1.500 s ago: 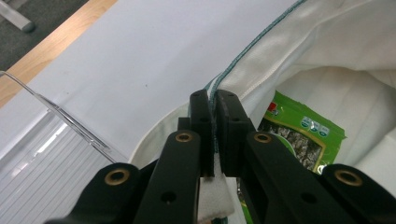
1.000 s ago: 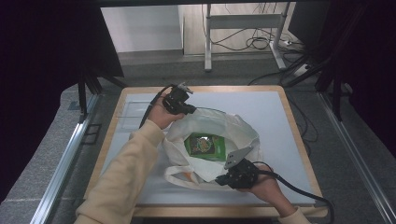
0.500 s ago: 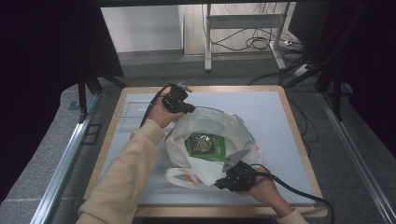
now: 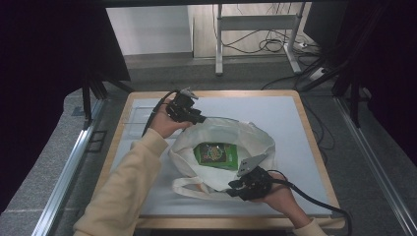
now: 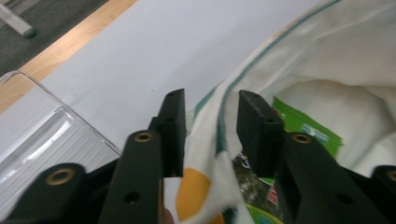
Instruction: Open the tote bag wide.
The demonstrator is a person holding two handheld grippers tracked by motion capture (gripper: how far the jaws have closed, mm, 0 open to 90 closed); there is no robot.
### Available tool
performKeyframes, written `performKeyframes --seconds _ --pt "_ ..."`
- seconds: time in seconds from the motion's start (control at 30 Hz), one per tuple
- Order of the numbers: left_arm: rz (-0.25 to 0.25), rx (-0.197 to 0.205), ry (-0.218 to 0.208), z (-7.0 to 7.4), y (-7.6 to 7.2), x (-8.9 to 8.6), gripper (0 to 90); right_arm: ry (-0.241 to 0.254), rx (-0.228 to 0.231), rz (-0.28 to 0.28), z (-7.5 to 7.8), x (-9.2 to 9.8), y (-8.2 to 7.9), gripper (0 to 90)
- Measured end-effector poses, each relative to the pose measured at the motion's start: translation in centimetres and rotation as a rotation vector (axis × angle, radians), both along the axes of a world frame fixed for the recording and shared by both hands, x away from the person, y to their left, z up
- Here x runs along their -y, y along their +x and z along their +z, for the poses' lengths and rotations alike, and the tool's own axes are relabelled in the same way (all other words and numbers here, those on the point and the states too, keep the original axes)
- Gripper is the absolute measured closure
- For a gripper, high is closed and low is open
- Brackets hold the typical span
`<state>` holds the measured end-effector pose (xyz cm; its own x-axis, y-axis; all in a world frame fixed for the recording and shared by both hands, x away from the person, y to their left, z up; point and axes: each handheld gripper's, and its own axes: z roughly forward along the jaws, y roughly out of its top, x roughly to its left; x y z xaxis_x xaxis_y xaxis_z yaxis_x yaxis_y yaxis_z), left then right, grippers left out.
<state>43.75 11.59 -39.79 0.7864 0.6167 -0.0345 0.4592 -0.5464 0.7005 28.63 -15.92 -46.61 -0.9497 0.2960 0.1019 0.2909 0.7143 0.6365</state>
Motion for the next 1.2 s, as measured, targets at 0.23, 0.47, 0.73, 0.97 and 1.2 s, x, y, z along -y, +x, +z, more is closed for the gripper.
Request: performKeyframes --seconds 0.23,0.47,0.73,0.97,1.2 --pt "-0.049 0.009 -0.038 1.1 -3.1 -0.8 57.6 0.041 0.066 -0.051 1.7 0.5 0.2 53.7" --pt "-0.104 -0.006 -0.047 1.0 -5.8 -1.1 57.7 0.105 0.081 -0.119 2.9 0.9 1.0 43.9" --pt "-0.132 -0.016 -0.026 0.2 -7.5 -1.4 55.5 0.1 0.105 -0.222 3.4 0.9 2.0 36.7" --pt "-0.149 -0.023 -0.034 -0.7 -8.8 -1.9 63.9 0.091 0.139 -0.228 3.9 0.9 3.0 43.6" --pt "-0.165 -0.021 -0.048 -1.1 -10.0 -2.3 74.3 0.061 0.159 -0.237 4.7 0.2 4.1 56.5"
